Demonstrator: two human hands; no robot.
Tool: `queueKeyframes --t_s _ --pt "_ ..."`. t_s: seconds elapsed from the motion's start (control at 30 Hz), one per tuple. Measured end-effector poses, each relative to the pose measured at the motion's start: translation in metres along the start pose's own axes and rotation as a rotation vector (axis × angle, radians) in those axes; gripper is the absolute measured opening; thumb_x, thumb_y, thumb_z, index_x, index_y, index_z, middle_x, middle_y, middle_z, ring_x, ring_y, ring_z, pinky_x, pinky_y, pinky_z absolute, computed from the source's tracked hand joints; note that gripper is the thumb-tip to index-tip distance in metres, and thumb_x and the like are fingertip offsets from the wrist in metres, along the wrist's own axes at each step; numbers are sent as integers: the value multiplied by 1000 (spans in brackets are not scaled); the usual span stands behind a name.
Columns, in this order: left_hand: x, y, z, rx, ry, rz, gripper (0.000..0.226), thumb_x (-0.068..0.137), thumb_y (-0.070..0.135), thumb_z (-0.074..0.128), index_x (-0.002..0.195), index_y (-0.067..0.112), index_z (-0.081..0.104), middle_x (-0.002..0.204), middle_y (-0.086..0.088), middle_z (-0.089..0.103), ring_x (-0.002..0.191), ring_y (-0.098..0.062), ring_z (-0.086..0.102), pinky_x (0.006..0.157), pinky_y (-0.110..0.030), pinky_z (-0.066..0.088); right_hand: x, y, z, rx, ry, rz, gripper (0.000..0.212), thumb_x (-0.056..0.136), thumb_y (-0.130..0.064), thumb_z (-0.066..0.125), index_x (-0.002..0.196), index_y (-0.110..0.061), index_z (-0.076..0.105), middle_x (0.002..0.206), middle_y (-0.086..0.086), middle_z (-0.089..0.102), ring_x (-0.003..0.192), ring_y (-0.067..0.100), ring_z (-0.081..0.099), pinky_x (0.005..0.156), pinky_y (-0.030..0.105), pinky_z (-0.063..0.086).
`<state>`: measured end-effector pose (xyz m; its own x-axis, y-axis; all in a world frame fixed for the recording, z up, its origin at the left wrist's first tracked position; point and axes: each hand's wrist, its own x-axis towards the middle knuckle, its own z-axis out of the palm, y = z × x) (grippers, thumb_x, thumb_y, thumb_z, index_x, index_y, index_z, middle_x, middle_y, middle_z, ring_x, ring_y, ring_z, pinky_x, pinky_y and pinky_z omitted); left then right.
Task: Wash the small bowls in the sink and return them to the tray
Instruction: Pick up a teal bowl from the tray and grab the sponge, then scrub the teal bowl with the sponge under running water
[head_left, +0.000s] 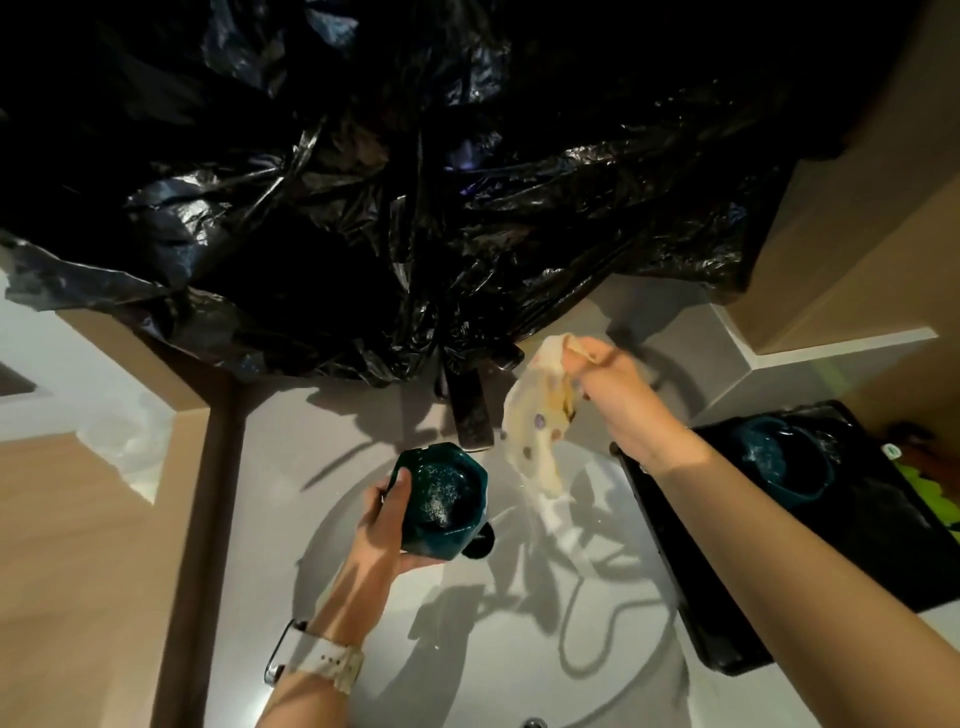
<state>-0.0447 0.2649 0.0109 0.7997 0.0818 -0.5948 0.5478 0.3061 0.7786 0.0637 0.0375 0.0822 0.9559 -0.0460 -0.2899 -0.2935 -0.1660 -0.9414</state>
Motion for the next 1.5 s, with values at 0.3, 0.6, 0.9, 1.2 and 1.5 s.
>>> queueKeyframes --t_s 0.3,0.6,0.9,1.2,1.5 --pt "-3 5 -12 48 56 40 43 95 41 54 126 13 47 126 -13 58 107 -29 63 62 -41 62 1 -15 29 199 -272 112 23 90 -8 58 72 6 54 69 21 51 60 29 52 61 37 45" --pt "10 -1 -10 39 2 93 26 98 35 51 119 19 51 119 -7 61 103 -21 64 64 -36 60 14 -44 37 -222 -81 -76 29 93 -12 58 64 -11 53 65 5 49 59 11 46 54 16 39" --pt "34 -10 2 169 -75 194 33 99 25 51 130 18 42 122 -1 60 112 -19 61 77 -41 61 -37 35 -24 -750 57 -223 46 89 -38 50 66 2 56 74 11 53 71 26 53 67 35 40" --pt "54 -11 11 579 -1 415 45 92 35 62 129 18 43 116 -9 65 106 -25 62 90 -36 53 -72 91 -34 -582 111 99 42 98 -22 46 58 -14 37 58 3 45 60 17 47 64 32 37" --pt "52 -17 10 501 -9 342 44 90 44 57 127 21 45 110 2 64 109 -23 61 95 -42 53 -85 98 -28 297 169 554 26 100 -23 42 85 -7 55 75 15 55 65 26 59 63 34 52"
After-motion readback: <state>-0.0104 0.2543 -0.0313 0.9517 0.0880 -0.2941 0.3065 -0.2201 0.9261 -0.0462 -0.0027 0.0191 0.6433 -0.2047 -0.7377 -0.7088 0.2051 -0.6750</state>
